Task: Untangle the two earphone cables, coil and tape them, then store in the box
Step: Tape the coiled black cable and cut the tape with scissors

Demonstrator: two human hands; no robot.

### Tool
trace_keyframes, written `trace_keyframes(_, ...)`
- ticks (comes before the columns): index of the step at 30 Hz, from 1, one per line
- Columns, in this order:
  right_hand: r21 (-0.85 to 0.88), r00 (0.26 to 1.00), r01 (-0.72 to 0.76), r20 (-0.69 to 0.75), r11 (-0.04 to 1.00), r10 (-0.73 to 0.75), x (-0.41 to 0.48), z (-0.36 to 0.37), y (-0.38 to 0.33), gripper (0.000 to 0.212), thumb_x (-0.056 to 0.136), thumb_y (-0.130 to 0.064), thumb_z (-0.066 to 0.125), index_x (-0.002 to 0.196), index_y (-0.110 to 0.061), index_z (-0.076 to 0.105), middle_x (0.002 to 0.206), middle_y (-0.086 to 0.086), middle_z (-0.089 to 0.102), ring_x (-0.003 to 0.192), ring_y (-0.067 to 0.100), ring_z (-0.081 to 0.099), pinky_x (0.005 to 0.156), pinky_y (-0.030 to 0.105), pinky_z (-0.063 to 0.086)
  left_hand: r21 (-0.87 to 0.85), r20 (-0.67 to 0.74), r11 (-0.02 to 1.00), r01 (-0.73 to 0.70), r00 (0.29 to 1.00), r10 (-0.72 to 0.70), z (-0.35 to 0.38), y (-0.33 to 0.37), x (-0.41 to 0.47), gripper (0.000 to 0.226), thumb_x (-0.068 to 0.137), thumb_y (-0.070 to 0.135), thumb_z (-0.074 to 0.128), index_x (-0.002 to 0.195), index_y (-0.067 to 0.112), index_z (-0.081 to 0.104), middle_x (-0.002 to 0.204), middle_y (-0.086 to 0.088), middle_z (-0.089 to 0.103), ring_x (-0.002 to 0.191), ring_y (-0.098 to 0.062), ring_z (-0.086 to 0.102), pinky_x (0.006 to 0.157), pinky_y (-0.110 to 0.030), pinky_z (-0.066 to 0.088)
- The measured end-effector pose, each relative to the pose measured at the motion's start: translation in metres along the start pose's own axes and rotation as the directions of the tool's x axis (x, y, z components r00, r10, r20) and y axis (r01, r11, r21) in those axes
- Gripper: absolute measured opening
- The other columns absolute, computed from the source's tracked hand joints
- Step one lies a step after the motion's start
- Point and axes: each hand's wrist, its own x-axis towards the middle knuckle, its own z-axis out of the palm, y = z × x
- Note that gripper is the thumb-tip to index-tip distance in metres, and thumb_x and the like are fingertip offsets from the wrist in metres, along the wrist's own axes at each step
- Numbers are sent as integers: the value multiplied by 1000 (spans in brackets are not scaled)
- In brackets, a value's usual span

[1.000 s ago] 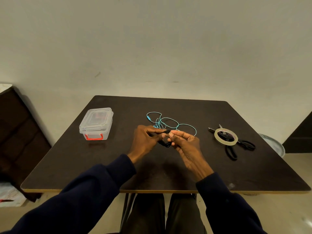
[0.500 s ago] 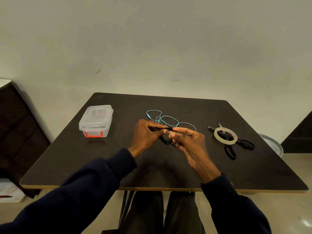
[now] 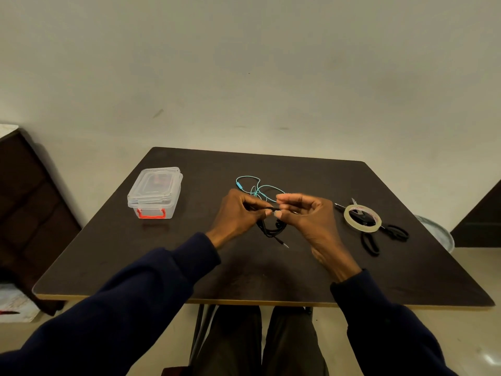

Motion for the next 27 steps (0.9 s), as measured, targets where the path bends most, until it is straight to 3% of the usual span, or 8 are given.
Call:
trace_keyframes(5,-257,987,148,-20,955,-158,11,-1,-1,11,76,-7,83,86,-10,79,79,1,77,70,10,73,64,18,57,-37,80,999,27,997,-24,2,2,-3,16,82,11,80,98,15,80,86,4,79,77,-12,73,71,-27,60)
trace_keyframes(9,-366,983,183,35,912,-183,19,-4,-2,9,77,-11,83,85,-13,79,77,-3,76,68,6,72,64,18,57,-53,106,998,33,994,-27,0,4,-2,15,84,10,78,97,17,80,87,4,79,79,-10,73,73,-24,59)
trace_keyframes(12,-355,995,95,38,930,-87,22,-5,-2,11,77,-12,83,87,-10,78,76,2,76,68,13,74,63,23,60,-33,107,999,5,994,-1,1,2,-3,17,84,9,77,99,14,80,91,3,79,81,-9,74,77,-28,61)
trace_keyframes(15,-269,999,-16,27,963,24,20,-4,-2,14,78,-6,82,90,-3,76,77,9,76,65,16,74,57,20,55,-14,68,999,-30,997,31,3,0,-5,19,82,7,78,100,13,80,93,0,79,83,-9,74,79,-30,61)
trace_keyframes(20,-121,987,-158,8,980,160,20,1,-4,20,77,2,81,94,6,71,73,16,74,55,16,72,48,17,51,84,-46,986,-143,988,147,7,-1,-10,17,80,9,81,97,13,80,88,-1,78,77,-3,71,69,-15,55)
trace_keyframes(27,-109,960,-278,13,954,281,29,1,-4,33,75,-2,83,104,-1,67,74,16,76,58,20,72,49,24,53,255,-142,876,-410,880,453,10,-5,-14,17,85,9,76,100,14,79,83,-4,73,70,-14,67,62,-26,54)
